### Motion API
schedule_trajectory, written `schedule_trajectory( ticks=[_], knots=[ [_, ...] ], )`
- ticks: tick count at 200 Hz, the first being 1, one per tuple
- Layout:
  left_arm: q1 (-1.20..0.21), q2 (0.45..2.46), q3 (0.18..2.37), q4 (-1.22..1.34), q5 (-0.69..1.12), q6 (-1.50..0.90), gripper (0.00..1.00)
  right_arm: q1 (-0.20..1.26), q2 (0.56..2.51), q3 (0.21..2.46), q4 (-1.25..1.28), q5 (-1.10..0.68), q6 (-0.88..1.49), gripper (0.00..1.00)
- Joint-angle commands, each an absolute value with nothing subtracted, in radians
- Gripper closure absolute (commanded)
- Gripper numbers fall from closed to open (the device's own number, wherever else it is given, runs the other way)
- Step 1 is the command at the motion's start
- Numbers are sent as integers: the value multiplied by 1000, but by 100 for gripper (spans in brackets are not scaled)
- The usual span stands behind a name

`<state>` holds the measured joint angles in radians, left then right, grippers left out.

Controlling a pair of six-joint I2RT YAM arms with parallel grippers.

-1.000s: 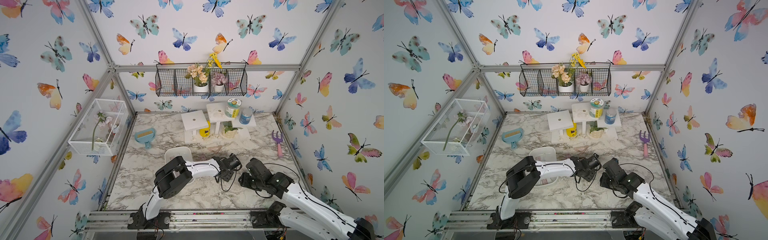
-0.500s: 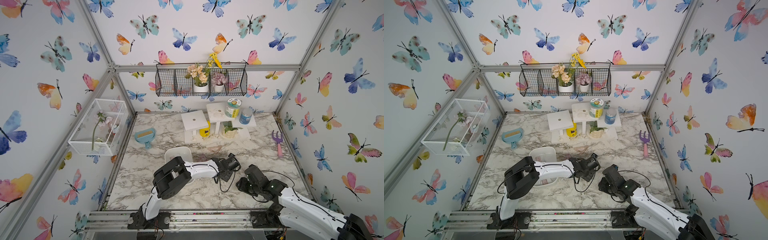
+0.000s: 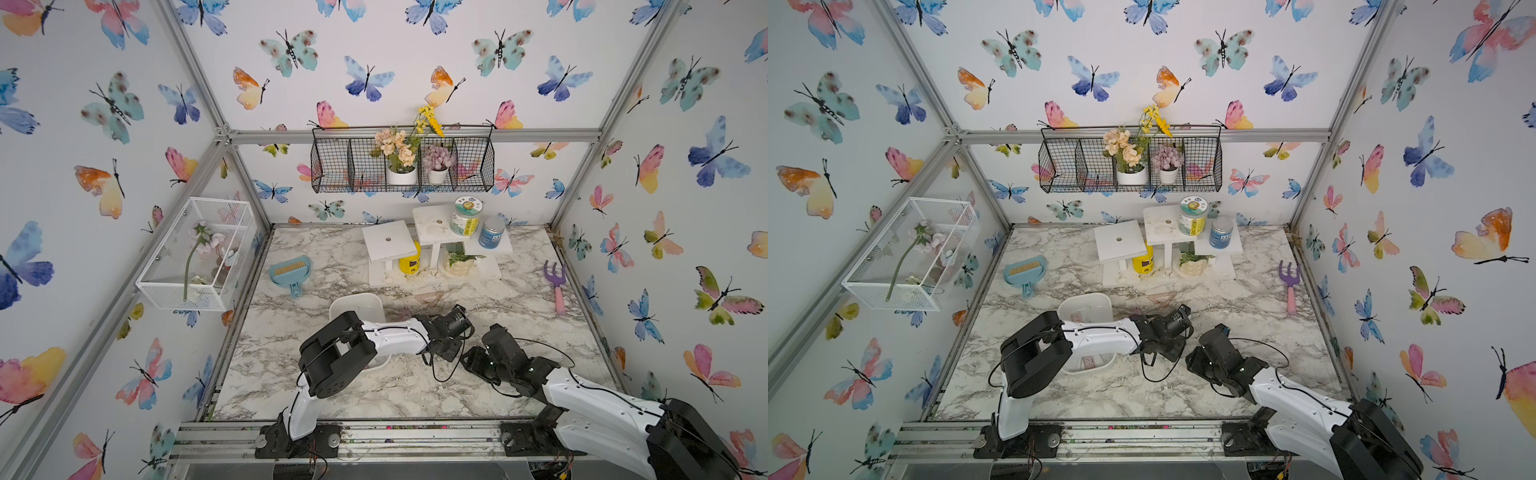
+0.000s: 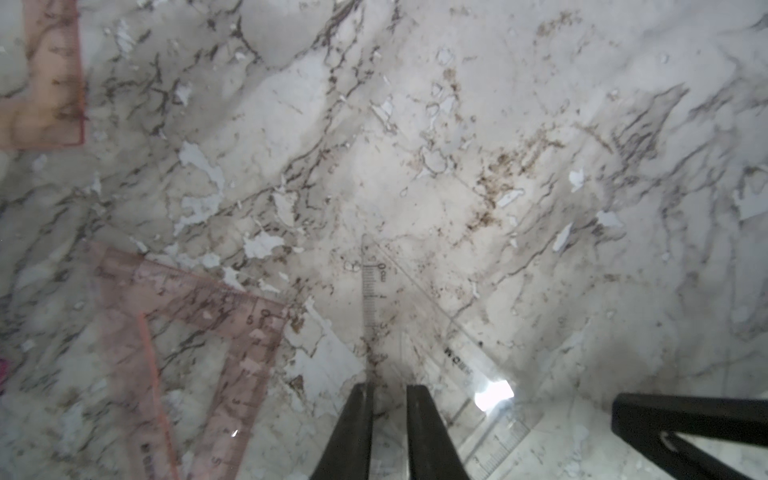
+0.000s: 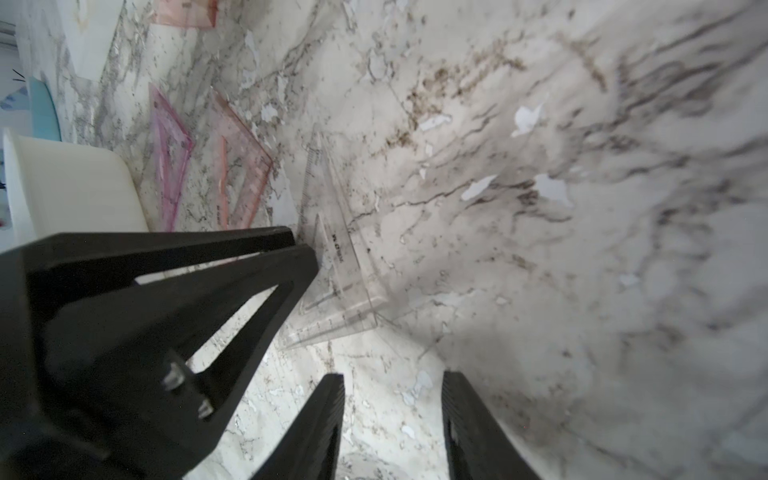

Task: Put the scattered rulers into the storage box
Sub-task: Pick up the ruler from the center of the board.

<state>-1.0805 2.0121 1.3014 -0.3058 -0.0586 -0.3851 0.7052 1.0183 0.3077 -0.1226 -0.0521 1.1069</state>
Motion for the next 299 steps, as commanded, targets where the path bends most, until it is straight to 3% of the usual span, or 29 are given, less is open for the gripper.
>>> schedule_trajectory(
  ticks=[1, 87, 223, 236, 253, 275, 299],
  knots=[
    [-1065, 2054, 1228, -414, 49, -376, 81, 686, 1009, 310, -60, -24, 1131, 54],
    [-1030, 2035, 1192, -376, 124, -365, 82, 644, 1123, 287, 103, -112, 1145, 60],
    [-1019, 2020, 1192, -375, 140, -373, 81, 628, 1197, 315, 190, -179, 1147, 85],
    [-1016, 2011, 1195, -377, 133, -376, 76, 623, 1196, 314, 189, -182, 1149, 89],
    [-1010, 1988, 1203, -389, 109, -383, 60, 615, 1189, 313, 187, -183, 1152, 98],
    [-1000, 1913, 1224, -411, 87, -391, 42, 609, 1168, 313, 180, -183, 1159, 98],
    [-997, 1823, 1275, -466, 48, -391, 35, 606, 1140, 333, 138, -176, 1144, 98]
  ],
)
